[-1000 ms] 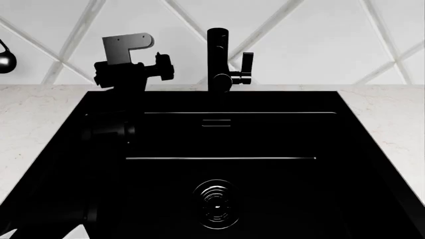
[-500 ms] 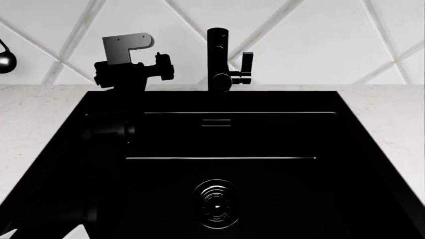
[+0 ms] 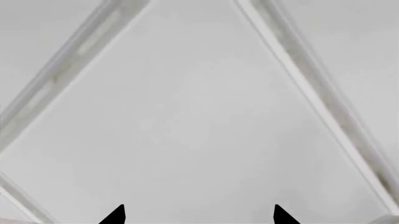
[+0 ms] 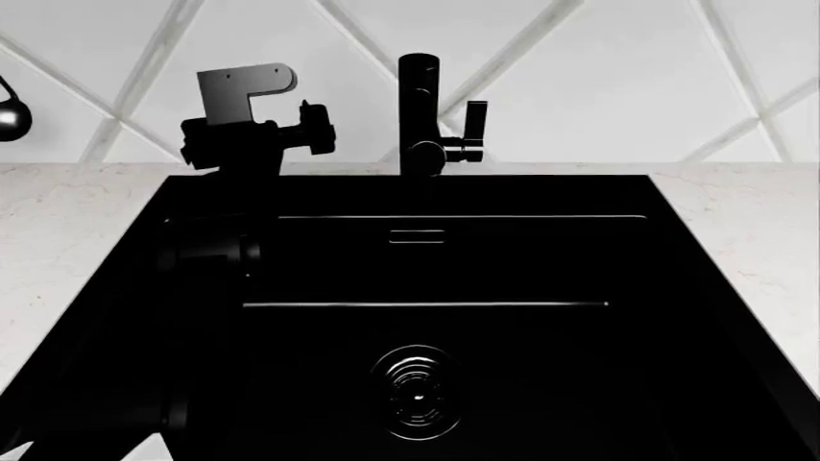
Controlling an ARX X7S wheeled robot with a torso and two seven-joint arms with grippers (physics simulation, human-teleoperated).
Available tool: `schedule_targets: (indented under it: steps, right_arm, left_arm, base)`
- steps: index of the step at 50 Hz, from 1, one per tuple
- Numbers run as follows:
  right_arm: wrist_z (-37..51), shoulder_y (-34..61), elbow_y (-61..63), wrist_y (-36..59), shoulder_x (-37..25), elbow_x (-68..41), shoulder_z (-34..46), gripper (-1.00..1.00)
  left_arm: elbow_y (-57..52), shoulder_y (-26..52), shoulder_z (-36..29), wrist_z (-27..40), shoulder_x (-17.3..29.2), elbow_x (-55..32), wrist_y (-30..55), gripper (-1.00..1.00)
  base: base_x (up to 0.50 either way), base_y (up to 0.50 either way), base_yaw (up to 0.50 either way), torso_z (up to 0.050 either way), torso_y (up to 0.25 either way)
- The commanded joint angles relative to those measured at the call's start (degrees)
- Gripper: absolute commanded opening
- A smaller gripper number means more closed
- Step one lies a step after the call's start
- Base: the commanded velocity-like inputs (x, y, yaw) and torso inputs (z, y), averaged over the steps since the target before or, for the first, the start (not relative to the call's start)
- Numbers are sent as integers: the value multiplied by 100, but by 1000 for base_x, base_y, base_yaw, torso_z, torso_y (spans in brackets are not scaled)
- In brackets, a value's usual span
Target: Pick the chicken breast from the plate and place it on the cutting board. Then pick the condiment bottle from the cabinet and place it next to the cutting board.
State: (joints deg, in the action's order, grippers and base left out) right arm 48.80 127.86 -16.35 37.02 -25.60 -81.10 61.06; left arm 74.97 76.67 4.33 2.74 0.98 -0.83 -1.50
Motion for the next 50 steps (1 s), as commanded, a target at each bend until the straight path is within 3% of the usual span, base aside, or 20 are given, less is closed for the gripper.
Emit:
schedule_targets:
  steps: [1,11,28,40,50]
  right_arm:
    - [-481,-1201,-1826,-253,330,-1744,700,-100]
    - [-282,-1153,-1443,-305,167,-1782,582,-100]
    - [318,-48,65,-260,-335,-1593,148,-100]
    - [275,649,595,-62,-189,-880,57,-100]
    - [219,688,800,633,83,-209,-910,-100]
  left_arm:
    - [0,-4,-23,41,-2,12,-10,100]
    - [0,-6,-53,70,-1,9,0,100]
    - [0,-1,-94,53,-2,9,17,100]
    - [0,0,-100,32,-4,-8,10,100]
    - [0,-2,-99,1,-4,-11,16,100]
  base:
    - [15,4,10,0,0]
    - [15,4,11,-2,0]
    - [3,1,3,-1,0]
    - [0,0,0,-1,0]
    - [0,0,0,0,0]
